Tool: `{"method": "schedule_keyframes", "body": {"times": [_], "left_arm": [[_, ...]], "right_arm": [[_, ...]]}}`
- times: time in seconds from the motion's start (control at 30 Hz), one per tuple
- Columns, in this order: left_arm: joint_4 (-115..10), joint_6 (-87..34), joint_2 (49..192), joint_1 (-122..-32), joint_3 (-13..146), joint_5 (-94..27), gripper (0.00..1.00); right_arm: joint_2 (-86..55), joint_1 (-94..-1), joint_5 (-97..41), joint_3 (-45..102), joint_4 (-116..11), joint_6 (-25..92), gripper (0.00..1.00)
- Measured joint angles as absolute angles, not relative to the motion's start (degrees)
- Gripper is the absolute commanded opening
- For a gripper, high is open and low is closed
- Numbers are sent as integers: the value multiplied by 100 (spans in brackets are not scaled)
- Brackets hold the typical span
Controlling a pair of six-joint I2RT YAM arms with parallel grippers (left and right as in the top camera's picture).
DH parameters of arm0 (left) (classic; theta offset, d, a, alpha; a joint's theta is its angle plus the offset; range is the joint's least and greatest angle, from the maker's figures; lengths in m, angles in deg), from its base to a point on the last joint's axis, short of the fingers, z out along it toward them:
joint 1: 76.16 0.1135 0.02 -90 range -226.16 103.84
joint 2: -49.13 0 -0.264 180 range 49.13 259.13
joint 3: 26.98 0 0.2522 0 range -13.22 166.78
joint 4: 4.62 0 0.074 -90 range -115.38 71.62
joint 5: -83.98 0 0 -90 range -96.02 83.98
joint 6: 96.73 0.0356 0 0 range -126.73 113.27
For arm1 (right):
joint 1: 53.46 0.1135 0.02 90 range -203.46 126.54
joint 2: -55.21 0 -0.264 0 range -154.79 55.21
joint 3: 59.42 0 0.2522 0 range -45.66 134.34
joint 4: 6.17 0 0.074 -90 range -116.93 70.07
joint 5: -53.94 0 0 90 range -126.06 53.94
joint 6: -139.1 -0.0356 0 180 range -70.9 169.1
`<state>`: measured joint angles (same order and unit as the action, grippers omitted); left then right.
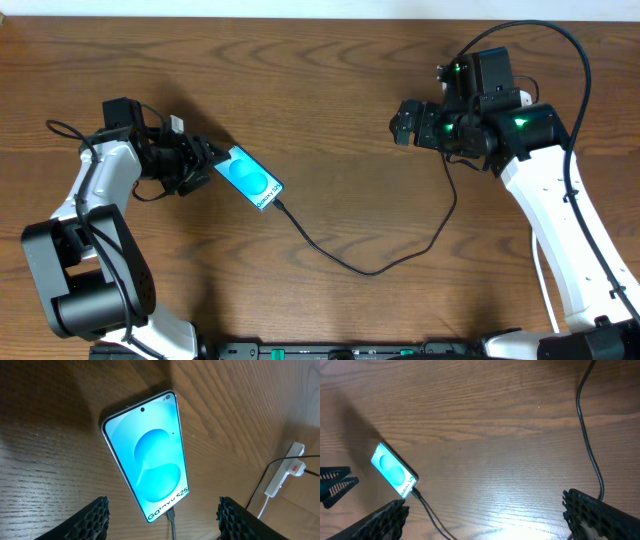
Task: Plug charger to phone and switch on socket
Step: 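Lower the phone flat onto the table with the left gripper, then move the right gripper over the white power strip's switch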
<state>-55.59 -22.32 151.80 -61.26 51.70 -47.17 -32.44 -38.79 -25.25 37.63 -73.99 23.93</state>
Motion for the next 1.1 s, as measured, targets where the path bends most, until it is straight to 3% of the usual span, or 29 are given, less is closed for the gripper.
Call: {"method": "schedule_keyframes", "body": {"times": [0.07,0.13,0.7,0.73,0.77,0.83,0.9,0.97,1.1], "left_arm": [[-5559,-2232,15180,-6126,5170,-4717,47],[-5559,-2239,15180,-6126,5170,-4717,8],[-5581,-2208,15180,-6126,5170,-4717,8],[-5581,-2208,15180,-6126,5170,-4717,14],[-5581,-2208,15180,-6126,5170,-4717,27],[-5579,-2173,15180,-6126,5170,-4714,34],[-5581,-2213,15180,-6126,5170,-4719,47],[-5583,-2197,15180,-6126,5170,-4712,66],[-5583,-2217,15180,-6126,5168,-4706,87]], "right_arm": [[-3244,-3879,-2525,3763,-7403,2393,99],[-3244,-3879,-2541,3763,-7410,2393,99],[-3244,-3879,-2584,3763,-7452,2393,99],[-3244,-3879,-2587,3763,-7452,2393,99],[-3244,-3879,-2591,3763,-7452,2393,99],[-3244,-3879,-2606,3763,-7454,2393,99],[-3244,-3879,-2606,3763,-7458,2393,99],[-3244,-3879,-2608,3763,-7460,2393,99],[-3244,-3879,-2611,3763,-7473,2393,99]]}}
